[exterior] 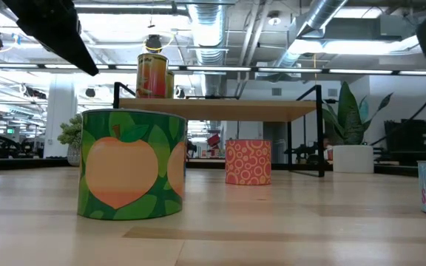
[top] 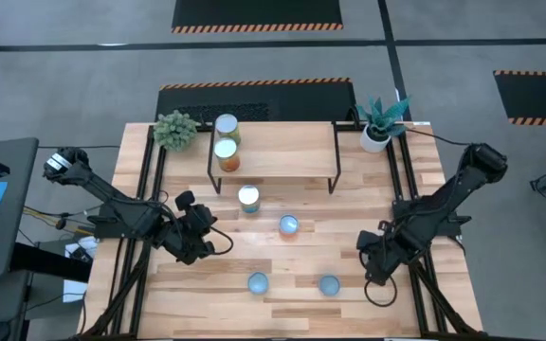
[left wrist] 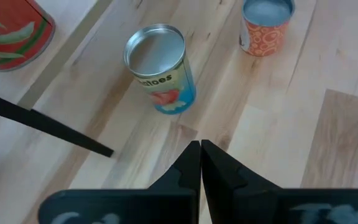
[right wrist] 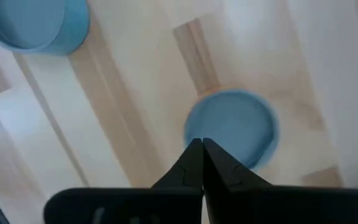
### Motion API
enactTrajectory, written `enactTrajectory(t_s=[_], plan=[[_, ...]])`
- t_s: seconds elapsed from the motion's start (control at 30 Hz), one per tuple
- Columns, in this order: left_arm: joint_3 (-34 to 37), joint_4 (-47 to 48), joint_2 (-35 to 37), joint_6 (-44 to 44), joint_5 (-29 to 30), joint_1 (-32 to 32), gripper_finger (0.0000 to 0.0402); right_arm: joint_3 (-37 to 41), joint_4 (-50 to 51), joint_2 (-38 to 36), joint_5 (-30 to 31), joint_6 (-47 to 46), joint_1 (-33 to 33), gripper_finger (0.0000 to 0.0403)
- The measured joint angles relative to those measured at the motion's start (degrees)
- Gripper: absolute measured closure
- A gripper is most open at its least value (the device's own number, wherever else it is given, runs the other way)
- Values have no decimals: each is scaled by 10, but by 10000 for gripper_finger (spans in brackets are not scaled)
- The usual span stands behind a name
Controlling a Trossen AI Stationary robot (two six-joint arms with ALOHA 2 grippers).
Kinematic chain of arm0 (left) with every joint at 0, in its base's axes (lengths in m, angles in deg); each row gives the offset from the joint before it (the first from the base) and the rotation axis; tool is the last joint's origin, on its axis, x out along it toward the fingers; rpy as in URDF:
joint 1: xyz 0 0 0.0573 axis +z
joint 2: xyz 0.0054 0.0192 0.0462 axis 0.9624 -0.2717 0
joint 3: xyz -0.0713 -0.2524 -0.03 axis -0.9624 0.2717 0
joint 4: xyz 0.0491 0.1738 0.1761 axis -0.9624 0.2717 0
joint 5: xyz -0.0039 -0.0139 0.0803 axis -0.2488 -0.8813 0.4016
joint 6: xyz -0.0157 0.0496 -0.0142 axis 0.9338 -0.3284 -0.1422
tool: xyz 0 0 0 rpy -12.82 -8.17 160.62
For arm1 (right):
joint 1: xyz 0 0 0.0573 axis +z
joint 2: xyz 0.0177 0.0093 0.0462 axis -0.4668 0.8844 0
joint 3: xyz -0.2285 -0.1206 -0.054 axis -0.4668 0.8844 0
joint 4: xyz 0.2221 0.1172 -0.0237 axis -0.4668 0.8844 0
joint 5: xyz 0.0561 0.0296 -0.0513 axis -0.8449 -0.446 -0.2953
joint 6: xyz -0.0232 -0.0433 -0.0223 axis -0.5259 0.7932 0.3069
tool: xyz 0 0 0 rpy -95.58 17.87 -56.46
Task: Pick and place cans onto a shelf
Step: Prepare the canned goods on the table
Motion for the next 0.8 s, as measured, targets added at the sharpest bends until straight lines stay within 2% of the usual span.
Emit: enactTrajectory(t_s=[0.3,0.53,0.7,0.8], plan=[[0,-3,0,0,9,0,401,0,38,64,3,1,-24,395],[0,-3,0,-2,9,0,401,0,-2,108,3,52,-84,393],[0,-3,0,-20,9,0,401,-2,-78,115,45,100,-150,395],[0,-3,0,-22,10,0,402,-22,-90,115,100,118,-181,391]])
